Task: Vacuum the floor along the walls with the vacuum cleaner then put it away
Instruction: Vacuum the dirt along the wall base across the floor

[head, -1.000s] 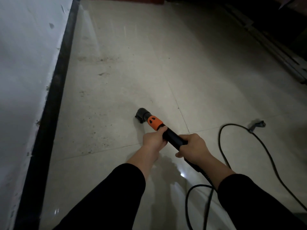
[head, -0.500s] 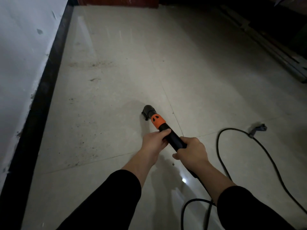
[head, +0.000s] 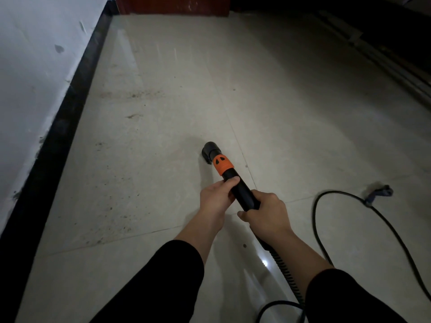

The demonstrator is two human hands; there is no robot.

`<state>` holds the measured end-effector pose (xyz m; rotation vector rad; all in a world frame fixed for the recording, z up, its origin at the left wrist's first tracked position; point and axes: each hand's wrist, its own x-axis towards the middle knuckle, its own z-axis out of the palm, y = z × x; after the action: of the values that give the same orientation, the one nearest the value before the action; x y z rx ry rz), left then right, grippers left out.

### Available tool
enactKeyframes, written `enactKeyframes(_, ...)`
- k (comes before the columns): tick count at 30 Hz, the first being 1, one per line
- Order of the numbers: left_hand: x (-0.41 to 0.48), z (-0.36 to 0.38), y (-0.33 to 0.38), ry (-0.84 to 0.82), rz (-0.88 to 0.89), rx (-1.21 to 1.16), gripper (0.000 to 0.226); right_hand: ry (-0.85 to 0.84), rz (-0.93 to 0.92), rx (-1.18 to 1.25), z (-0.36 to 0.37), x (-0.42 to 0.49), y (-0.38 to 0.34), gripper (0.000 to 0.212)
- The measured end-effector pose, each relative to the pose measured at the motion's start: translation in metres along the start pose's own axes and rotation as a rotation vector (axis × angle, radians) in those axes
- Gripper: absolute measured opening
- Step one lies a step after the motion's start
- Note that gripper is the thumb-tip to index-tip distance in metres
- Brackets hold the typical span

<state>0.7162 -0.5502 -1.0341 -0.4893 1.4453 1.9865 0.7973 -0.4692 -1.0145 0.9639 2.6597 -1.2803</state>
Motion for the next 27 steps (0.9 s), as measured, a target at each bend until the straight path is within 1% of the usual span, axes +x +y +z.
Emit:
enactKeyframes(8,-0.005,-0.013,0.007,0.047,0.016,0.033,0.008,-0.071,-0.043,0.018,0.002,0.001,-0.005,0.021)
enactKeyframes(16,-0.03,-0.032,0.008,0.108,-0.022,0.027,0.01,-0.202,-0.081,-0.033,-0.004,-0.016,-0.012,0.024)
enactKeyframes(21,-0.049,-0.047,0.01,0.191,-0.048,0.051,0.013,-0.289,-0.117,-0.073,-0.006,-0.031,-0.02,0.02)
enactKeyframes(27,-0.07,-0.063,0.007,0.27,-0.074,0.029,0.014,-0.379,-0.129,-0.105,-0.004,-0.047,-0.027,0.025)
